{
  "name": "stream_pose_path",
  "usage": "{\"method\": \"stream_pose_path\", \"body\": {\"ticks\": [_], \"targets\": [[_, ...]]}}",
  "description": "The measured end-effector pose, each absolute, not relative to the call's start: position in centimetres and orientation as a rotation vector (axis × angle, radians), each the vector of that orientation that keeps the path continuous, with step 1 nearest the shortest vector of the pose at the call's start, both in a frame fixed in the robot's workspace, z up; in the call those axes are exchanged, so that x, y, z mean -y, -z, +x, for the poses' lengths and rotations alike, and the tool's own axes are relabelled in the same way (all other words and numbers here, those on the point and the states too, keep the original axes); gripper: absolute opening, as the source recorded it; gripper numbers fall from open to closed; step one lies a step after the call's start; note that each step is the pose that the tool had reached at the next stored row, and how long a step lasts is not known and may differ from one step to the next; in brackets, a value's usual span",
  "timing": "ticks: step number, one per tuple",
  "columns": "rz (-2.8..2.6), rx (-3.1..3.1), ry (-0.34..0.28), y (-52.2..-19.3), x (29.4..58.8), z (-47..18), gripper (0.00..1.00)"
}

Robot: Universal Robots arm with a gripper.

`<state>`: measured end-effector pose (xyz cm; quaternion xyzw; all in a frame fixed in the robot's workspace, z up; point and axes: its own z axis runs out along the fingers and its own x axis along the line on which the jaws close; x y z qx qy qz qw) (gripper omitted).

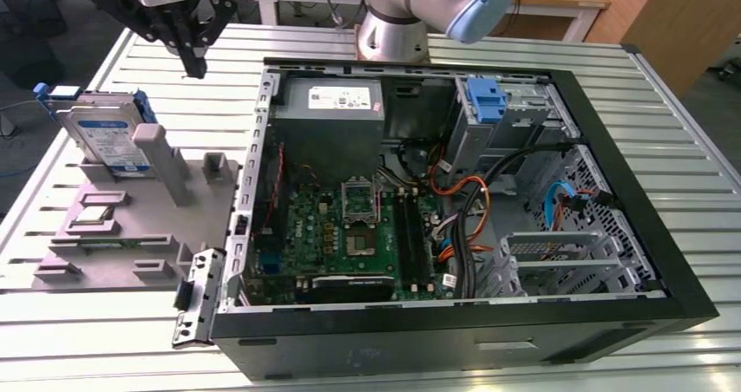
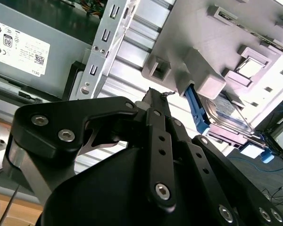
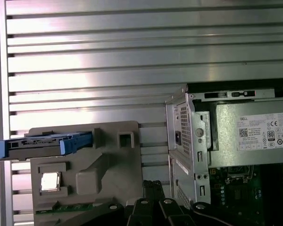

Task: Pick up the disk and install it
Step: 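Reach for the disk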

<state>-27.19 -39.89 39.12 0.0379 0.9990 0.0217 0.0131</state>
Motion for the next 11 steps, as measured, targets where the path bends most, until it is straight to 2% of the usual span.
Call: {"method": "stream_pose_path", "body": {"ticks": [11], "targets": [[0.118, -3.113, -0.067, -39.1, 39.9, -28.7, 0.1]]}}
